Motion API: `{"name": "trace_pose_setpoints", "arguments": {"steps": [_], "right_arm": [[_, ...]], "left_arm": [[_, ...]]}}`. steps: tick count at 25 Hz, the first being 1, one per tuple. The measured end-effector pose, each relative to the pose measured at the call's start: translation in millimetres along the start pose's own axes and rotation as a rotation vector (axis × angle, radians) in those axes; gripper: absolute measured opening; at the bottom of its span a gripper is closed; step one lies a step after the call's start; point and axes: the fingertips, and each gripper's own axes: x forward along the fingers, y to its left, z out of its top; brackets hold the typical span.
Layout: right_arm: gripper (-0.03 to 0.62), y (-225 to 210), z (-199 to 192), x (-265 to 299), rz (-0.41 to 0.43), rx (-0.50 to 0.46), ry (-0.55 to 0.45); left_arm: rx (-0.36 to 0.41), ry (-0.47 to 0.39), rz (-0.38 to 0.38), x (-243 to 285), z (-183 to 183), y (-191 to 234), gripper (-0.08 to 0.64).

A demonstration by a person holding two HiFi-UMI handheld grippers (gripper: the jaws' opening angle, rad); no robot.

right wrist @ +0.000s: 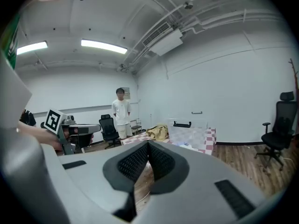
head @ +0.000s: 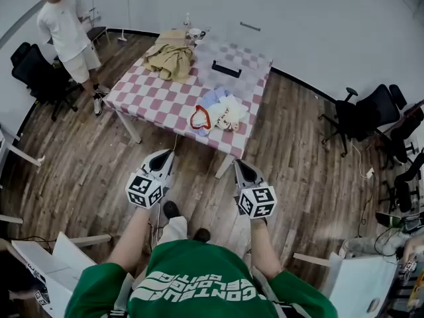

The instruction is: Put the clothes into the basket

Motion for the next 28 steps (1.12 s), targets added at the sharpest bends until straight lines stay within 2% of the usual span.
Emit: {"name": "trace_pose_setpoints", "arguments": {"steps": [11,17,28], "right_arm": [[0.008,-1.0,19.6,77.4,-0.054,0.014,0.006],[0.008,8.5,19.4,120.4,-0.093,0.027,0.040],[0.008,5.0,5.8,139.6,-0.167,0.041,0.097]], "left_arm": [[-0.009,0.013,-0.067,44.7,1.1,75.1,0.003],[-0.012,0.041,-0.138,61.9,-2.5,111.0,0.003],[-0.011,0.084,-0.225,84.9,-23.0,131.6,0.003]]}}
